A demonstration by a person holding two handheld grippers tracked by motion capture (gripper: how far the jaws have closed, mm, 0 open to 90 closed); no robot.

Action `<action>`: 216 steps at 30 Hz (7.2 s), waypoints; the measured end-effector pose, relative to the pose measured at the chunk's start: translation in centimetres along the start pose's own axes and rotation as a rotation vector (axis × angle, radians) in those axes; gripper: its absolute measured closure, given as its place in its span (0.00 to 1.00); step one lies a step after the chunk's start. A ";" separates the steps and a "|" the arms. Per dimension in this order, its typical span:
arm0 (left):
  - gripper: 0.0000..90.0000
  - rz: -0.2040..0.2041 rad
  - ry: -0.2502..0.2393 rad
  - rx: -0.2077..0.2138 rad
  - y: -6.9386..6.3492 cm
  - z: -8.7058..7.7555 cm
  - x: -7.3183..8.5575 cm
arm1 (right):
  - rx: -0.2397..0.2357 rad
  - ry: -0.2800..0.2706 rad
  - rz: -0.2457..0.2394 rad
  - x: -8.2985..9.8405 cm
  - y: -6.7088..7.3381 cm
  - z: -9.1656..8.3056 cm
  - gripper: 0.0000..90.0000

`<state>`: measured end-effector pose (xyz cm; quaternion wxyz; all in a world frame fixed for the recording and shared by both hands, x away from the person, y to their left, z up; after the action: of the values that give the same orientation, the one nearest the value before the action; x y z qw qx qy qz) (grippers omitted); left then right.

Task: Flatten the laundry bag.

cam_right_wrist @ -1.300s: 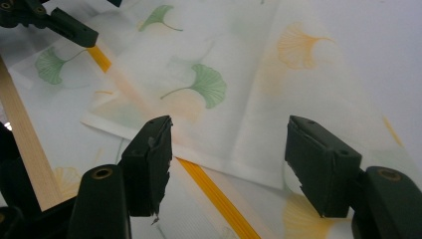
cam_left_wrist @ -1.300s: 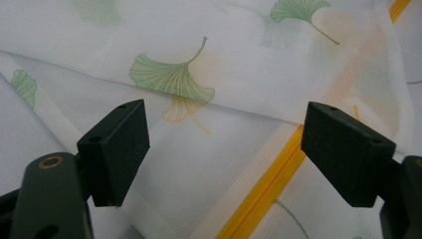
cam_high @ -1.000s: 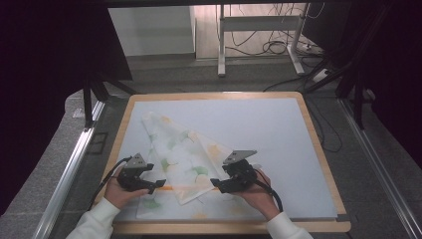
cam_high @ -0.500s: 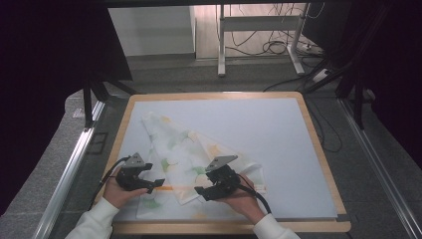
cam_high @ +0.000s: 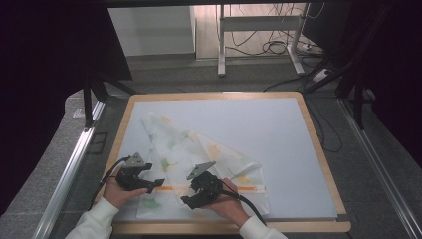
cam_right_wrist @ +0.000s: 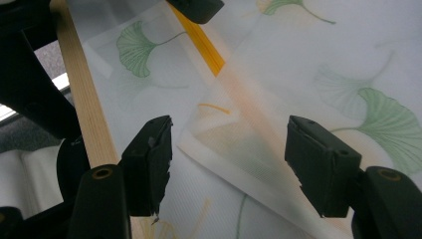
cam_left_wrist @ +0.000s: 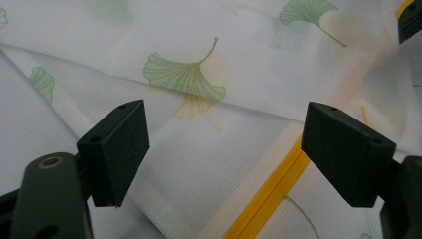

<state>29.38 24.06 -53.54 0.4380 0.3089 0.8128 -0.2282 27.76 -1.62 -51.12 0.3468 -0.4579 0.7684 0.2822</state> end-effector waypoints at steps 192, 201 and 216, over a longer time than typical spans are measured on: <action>0.21 0.018 0.025 0.004 -0.1 0.3 0.1 | 0.376 -0.264 0.262 -0.6 -17.4 -8.2 0.95; 0.21 0.016 0.023 0.010 0.0 0.3 0.1 | 0.401 -0.261 0.268 -0.3 -18.6 -8.3 0.95; 0.21 0.006 0.024 0.017 0.1 0.4 0.1 | 0.423 -0.284 0.321 -0.6 -22.2 -8.5 0.95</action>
<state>29.64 23.88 -53.88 0.4266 0.3178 0.8150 -0.2299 45.62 -17.11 -48.11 0.4893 -0.2042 0.8166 0.2282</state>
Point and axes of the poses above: each handheld gripper's, and its own axes: z roughly forward along the jaws, x roughly out of its underside, y roughly to its left, the point moved 1 cm from there along z, roughly forward along the jaws, and after that the axes turned 13 degrees about -y, right-handed, at the moved point
